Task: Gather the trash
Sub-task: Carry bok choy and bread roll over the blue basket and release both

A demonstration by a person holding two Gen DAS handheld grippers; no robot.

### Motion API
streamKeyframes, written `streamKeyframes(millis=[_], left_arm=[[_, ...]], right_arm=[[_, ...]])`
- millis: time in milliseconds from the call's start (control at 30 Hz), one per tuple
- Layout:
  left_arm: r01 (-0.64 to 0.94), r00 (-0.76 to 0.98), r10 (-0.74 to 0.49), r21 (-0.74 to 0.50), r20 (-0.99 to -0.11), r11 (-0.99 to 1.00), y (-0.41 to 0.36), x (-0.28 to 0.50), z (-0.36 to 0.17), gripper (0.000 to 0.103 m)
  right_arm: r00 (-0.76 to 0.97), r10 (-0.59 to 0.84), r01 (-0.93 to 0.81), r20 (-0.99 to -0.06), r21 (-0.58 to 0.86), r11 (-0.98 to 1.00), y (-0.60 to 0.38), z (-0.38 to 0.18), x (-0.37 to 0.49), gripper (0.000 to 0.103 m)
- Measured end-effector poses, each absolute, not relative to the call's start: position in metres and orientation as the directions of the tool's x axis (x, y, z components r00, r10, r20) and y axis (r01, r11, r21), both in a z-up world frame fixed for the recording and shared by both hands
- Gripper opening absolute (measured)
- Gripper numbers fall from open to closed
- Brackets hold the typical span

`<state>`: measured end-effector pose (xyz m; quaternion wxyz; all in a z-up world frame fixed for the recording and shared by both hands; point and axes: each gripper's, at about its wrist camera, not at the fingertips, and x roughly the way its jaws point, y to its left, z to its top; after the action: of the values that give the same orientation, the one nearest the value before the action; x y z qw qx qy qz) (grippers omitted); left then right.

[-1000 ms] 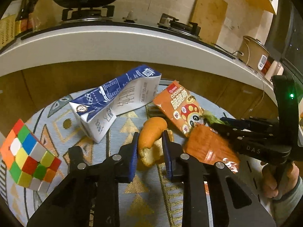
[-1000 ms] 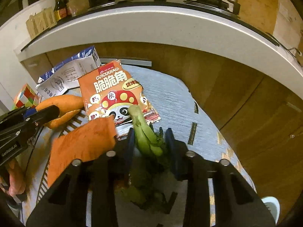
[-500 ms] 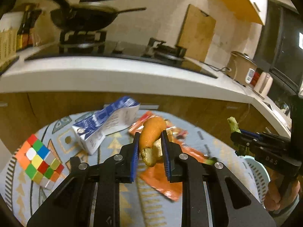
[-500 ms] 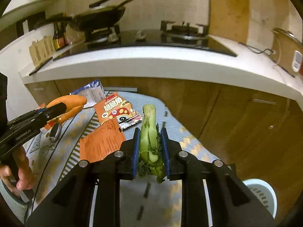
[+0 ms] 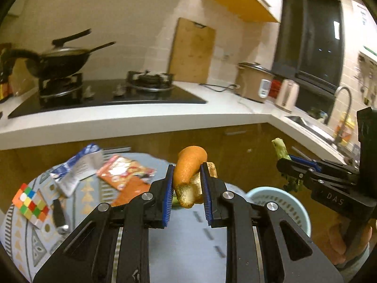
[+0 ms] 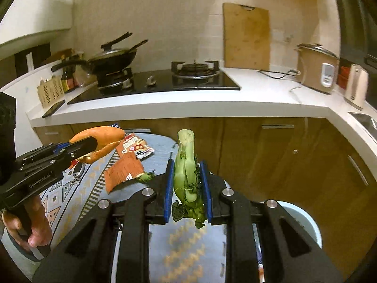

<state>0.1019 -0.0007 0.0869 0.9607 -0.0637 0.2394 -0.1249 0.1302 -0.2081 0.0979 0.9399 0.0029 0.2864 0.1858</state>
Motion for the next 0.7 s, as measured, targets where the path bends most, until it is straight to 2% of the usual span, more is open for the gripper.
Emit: streamKeyframes(millis=[233,500,700], left_arm=[[0.32,0.805,-0.367,-0.179,-0.466,0.93,-0.066,0.089,0.081,0.02],[0.445,0.679,-0.461,-0.179,-0.572,0.877,-0.15,0.092,0.04,0.02],[0.473,0.618,-0.468,-0.177,-0.632,0.863,-0.181,0.096,0.012,0.02]], right_arm=[[0.788,0.256,-0.231,-0.56,0.115,0.966,-0.265,0.088,0.1,0.019],[0.696,0.127,-0.003,-0.707,0.174,0.985,-0.344,0.026,0.095,0.019],[0.617,0.106,0.1,-0.78,0.212,0.972,-0.381,-0.019,0.092,0.019]])
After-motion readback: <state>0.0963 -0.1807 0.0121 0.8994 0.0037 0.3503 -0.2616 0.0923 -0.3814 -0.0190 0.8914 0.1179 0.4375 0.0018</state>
